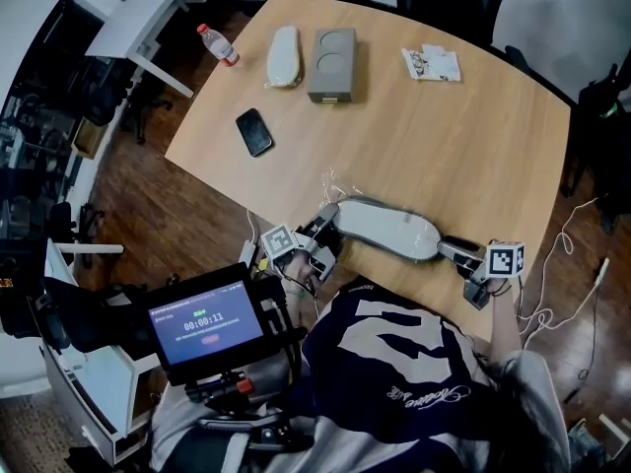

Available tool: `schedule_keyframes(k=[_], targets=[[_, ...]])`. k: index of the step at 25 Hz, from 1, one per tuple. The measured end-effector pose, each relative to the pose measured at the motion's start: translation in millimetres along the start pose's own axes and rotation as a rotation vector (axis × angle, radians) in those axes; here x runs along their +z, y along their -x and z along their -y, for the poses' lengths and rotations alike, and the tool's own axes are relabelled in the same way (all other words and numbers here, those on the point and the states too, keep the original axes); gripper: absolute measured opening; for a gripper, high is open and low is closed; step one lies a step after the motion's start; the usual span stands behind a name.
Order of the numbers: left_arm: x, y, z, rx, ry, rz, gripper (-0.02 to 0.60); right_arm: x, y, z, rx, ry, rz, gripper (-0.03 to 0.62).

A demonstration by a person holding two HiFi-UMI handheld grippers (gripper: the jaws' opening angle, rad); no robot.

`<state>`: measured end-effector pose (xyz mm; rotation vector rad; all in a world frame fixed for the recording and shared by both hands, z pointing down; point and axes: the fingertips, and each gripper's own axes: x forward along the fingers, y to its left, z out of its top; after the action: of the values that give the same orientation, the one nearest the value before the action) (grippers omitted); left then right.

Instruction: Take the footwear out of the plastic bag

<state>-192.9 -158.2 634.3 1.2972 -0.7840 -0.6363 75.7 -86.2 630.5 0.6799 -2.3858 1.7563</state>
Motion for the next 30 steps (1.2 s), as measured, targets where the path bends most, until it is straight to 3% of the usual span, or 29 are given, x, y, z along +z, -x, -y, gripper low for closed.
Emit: schedule_keyframes(k=[1,3,5,7,9,13,15,19,22,23,30], targets=[[-5,-3,7,-0.031,-0.011,-0.025,0.064,-2,1,2,-0.007,0.003,-0.004,0.232],[-20,-11,15,-0.064,-0.06,-0.104,0.133,-4,2,4,-0.015,0.002,-0.001,0.232],[-29,-18,12,-0.037,-0.119,-0.146,0.187,-4,2,2,-0.025,0.007,0.006,0.232],[-28,-22,6,-0.004,-0.116,-0.12,0.184,-5,0,-2,-0.035,0.024,-0.005,0.232],[-26,-21,6,-0.006,-0.059,-0.088,0.124,-5,-1,-7,-0.03,0.037,-0.008,0.232],[-22,-17,15,-0.1,0.115,-0.026,0.112,0,4,-17,-0.016,0.061,0.031,0.232],[-20,-15,20,-0.142,0.146,-0.01,0.112,4,5,-23,0.005,0.07,0.046,0.232],[-28,-17,27,-0.166,0.136,-0.052,0.112,17,4,-39,0.086,0.028,0.096,0.232],[-38,-23,33,-0.164,0.111,-0.076,0.112,20,-5,-43,0.103,0.004,0.076,0.227],[-39,-25,33,-0.159,0.1,-0.071,0.112,20,-7,-42,0.097,0.005,0.069,0.181],[-33,-27,41,-0.127,0.005,-0.063,0.114,24,-4,-50,0.155,-0.099,0.062,0.109]])
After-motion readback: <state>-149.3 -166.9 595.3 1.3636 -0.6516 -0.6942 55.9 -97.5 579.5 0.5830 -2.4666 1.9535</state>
